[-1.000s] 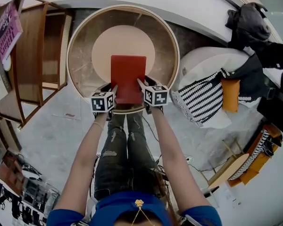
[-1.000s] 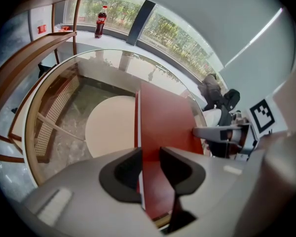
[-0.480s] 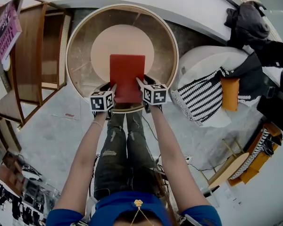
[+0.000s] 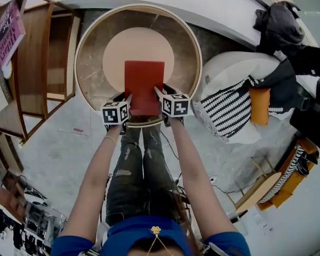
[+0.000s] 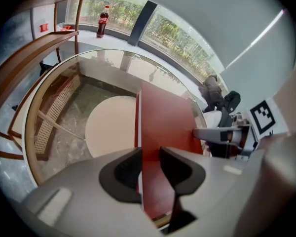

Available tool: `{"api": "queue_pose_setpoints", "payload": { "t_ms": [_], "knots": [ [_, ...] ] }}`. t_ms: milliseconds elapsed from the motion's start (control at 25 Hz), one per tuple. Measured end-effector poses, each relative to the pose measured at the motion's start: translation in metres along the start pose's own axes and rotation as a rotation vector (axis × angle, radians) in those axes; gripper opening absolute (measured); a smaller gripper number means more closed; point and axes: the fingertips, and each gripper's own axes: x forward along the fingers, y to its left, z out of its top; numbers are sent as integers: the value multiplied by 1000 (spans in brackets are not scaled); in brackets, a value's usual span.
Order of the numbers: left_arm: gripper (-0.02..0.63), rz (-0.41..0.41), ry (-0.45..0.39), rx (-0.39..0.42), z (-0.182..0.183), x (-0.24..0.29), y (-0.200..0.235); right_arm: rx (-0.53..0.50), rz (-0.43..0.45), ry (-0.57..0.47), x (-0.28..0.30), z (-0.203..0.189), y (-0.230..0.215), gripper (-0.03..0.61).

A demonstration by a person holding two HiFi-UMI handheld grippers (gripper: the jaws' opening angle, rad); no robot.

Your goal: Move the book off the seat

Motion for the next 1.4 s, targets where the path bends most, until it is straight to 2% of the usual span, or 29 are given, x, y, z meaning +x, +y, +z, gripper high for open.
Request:
{"api": "queue_pose_setpoints", "payload": {
  "t_ms": [120, 200, 320, 440, 600, 760, 960, 1160, 1400],
  "knots": [
    [123, 11, -3, -22, 0, -2, 3, -19, -23, 2, -5, 0, -3, 189],
    [163, 40, -7, -6, 0, -5, 7, -47, -45, 1, -12, 1, -6, 189],
    [167, 69, -25, 19, 4, -16, 8, -78, -59, -4, -24, 2, -4, 187],
    [164, 54, -40, 37, 8, -30, -6, -130, -52, 3, -40, 3, 6, 163],
    [101, 19, -62, 68, 15, -53, -34, -229, -10, 20, -67, 5, 30, 93],
    [2, -6, -115, 100, 24, -84, -64, -307, 23, -2, -100, 13, 51, 17],
    [2, -27, -168, 119, 23, -126, -96, -365, 121, -62, -148, 23, 84, 0],
    [2, -61, -258, 136, 34, -170, -126, -464, 221, -136, -191, 49, 120, 0],
    [2, -101, -350, 172, 30, -222, -169, -619, 361, -180, -253, 51, 167, 0]
  ]
}}
